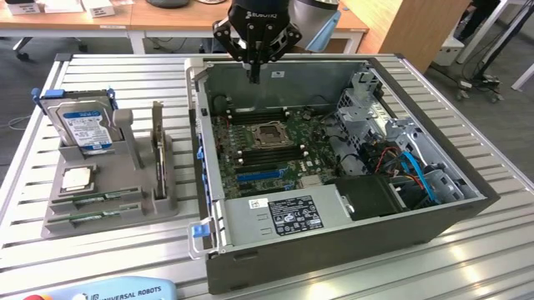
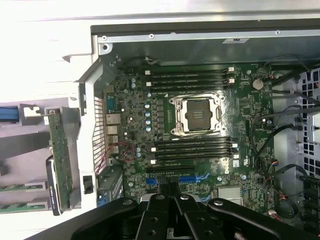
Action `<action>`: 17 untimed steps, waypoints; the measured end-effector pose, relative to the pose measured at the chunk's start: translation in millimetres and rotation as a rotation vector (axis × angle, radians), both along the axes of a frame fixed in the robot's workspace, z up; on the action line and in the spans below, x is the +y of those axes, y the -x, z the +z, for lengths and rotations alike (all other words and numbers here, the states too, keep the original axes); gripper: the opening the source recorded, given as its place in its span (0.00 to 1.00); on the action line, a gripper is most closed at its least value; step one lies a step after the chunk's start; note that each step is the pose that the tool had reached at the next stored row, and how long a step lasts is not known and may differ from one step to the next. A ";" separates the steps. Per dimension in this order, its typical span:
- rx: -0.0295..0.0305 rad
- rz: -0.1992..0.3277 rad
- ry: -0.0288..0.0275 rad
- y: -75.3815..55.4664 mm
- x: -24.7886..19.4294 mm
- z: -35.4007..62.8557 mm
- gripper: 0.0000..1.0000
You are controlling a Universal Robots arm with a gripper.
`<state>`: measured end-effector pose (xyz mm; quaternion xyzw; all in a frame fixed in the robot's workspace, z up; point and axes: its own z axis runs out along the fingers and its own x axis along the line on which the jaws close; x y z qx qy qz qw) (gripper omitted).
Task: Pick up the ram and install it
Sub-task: 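Reach for the ram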
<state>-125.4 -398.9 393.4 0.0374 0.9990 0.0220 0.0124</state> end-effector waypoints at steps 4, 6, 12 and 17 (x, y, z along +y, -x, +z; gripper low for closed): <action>-0.0001 0.000 -0.0001 7.5 0.0 -0.1 0.10; -0.0001 0.000 -0.0002 12.3 0.0 -0.1 0.10; -0.0001 0.000 -0.0001 27.1 0.0 -0.2 0.10; -0.0001 0.000 -0.0002 38.5 0.0 -0.2 0.10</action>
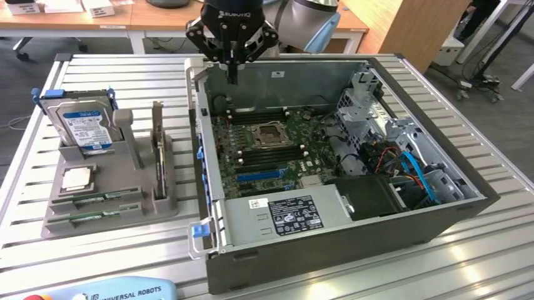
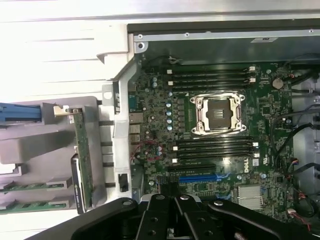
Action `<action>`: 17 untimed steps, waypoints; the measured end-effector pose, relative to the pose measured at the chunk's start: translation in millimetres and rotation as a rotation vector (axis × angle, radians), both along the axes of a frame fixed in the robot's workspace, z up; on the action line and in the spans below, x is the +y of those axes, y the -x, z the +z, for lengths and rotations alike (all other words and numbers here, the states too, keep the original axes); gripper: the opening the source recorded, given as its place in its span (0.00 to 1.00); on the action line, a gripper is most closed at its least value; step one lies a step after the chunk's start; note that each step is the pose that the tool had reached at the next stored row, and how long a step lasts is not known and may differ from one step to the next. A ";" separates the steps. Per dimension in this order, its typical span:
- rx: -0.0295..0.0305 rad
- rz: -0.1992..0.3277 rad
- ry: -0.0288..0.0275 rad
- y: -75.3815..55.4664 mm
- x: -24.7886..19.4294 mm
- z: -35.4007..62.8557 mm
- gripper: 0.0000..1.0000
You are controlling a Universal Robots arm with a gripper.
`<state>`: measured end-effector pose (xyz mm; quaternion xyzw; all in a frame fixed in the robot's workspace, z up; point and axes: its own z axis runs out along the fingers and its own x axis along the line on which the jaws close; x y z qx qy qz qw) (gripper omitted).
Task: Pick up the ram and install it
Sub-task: 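Reach for the ram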
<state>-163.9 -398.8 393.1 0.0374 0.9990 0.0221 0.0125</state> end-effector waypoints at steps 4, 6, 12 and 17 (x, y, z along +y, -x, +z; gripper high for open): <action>0.0000 0.000 0.0000 11.4 0.0 0.0 0.10; 0.0001 0.000 0.0001 17.3 0.0 0.0 0.10; 0.0000 0.000 0.0001 33.4 0.0 0.0 0.10; 0.0000 0.000 0.0000 44.9 0.0 0.0 0.10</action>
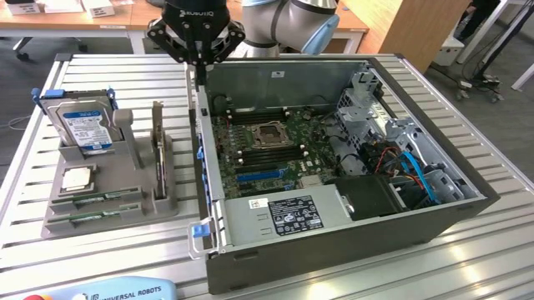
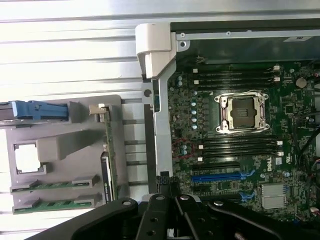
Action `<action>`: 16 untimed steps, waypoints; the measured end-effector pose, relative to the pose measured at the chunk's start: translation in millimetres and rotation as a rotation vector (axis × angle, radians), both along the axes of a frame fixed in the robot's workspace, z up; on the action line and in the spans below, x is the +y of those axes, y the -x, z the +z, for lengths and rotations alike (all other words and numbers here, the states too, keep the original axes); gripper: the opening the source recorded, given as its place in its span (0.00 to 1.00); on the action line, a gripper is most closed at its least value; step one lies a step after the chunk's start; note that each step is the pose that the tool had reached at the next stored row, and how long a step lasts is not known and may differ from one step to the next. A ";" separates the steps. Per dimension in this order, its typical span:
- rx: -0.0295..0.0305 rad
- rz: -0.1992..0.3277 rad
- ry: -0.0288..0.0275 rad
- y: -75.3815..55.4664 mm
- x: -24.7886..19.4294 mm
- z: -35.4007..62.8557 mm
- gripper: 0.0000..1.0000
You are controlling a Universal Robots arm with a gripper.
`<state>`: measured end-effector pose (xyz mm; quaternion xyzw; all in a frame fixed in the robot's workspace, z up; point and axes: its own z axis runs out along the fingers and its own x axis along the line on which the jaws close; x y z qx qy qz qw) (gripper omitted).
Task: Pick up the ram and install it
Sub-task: 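Reach for the ram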
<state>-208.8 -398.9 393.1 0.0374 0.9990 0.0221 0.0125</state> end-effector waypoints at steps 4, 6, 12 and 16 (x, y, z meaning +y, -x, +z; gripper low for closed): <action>0.0000 0.000 0.0000 9.0 0.0 0.0 0.10; 0.0000 0.000 0.0000 13.1 0.0 0.0 0.10; 0.0000 0.000 0.0000 26.3 0.0 -0.1 0.10; 0.0000 0.000 0.0000 35.8 0.0 -0.1 0.10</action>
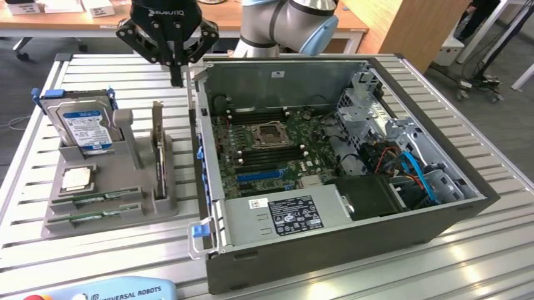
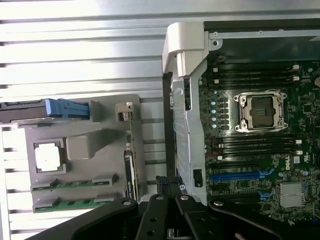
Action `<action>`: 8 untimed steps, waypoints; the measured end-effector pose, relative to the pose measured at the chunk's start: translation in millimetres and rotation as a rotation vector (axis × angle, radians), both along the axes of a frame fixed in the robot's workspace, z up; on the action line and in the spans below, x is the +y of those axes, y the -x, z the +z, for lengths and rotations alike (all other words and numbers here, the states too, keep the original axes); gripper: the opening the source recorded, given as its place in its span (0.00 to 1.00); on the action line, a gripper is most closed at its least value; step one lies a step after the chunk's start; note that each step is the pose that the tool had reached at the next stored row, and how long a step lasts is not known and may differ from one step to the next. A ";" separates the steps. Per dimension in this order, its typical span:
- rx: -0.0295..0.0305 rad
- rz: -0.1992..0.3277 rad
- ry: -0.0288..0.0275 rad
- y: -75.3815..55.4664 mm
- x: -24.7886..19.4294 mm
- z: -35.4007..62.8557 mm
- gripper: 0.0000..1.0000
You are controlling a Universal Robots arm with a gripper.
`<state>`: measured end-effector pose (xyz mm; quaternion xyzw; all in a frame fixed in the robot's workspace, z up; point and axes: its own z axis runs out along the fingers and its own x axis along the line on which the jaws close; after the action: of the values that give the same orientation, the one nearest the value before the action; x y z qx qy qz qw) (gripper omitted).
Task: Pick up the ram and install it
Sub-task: 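Reach for the ram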
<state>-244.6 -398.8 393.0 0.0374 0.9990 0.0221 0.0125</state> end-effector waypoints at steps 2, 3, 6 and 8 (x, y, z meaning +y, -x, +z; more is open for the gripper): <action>0.0000 0.000 0.0001 5.0 0.0 0.0 0.10; 0.0000 0.000 0.0000 7.5 0.0 0.0 0.10; 0.0000 0.000 0.0001 15.3 0.0 0.0 0.10; 0.0000 0.000 0.0000 20.4 0.0 -0.1 0.10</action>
<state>-265.0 -398.8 392.9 0.0374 0.9990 0.0221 0.0125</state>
